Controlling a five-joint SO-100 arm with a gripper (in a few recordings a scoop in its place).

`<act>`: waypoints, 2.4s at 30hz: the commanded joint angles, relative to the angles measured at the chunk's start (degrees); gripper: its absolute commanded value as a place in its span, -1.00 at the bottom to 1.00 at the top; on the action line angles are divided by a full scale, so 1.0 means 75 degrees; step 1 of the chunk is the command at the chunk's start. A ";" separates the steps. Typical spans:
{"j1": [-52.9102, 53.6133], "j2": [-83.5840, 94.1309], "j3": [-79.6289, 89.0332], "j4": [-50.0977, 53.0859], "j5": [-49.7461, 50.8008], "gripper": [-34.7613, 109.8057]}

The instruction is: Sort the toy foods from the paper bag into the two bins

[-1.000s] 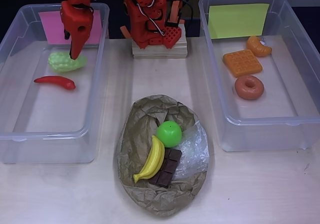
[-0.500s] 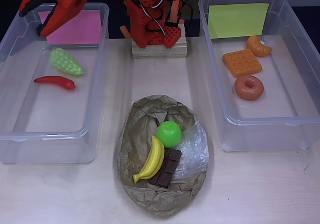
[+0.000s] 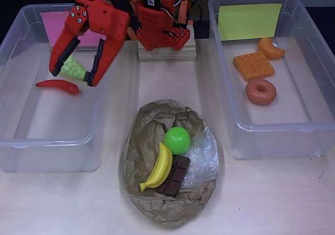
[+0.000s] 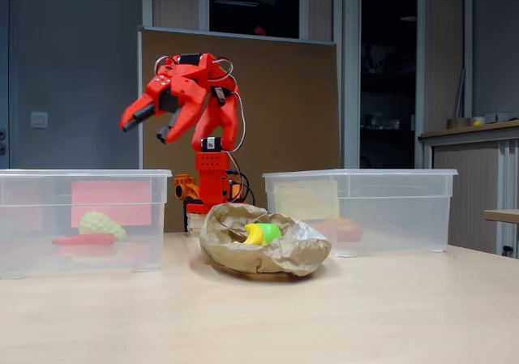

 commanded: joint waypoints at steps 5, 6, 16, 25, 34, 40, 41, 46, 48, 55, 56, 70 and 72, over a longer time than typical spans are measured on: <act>-0.1535 -0.1687 -0.1559 0.0199 0.0316 -0.13; -0.1688 -0.1969 -0.1734 0.0246 0.0363 -0.13; -0.2965 -0.4676 -0.3270 0.0457 0.2250 -0.13; -0.3480 -0.6012 -0.3480 0.0785 0.4406 -0.12; -0.3785 -0.6973 -0.4523 0.0879 0.4641 -0.11; -0.3891 -0.7547 -0.5191 0.0914 0.4535 -0.11; -0.3891 -0.7641 -0.5285 0.0914 0.4523 -0.11; -0.3914 -0.8074 -0.5531 0.0855 0.4500 -0.14; -0.3914 -0.8203 -0.5566 0.0809 0.4500 -0.16; -0.3914 -0.8227 -0.5578 0.0949 0.4559 -0.41; -0.3914 -0.8215 -0.5590 0.0996 0.4570 -0.44; -0.3750 -0.6891 -0.6527 0.3363 0.3773 -0.52; -0.3691 -0.6480 -0.6645 0.3645 0.3434 -0.52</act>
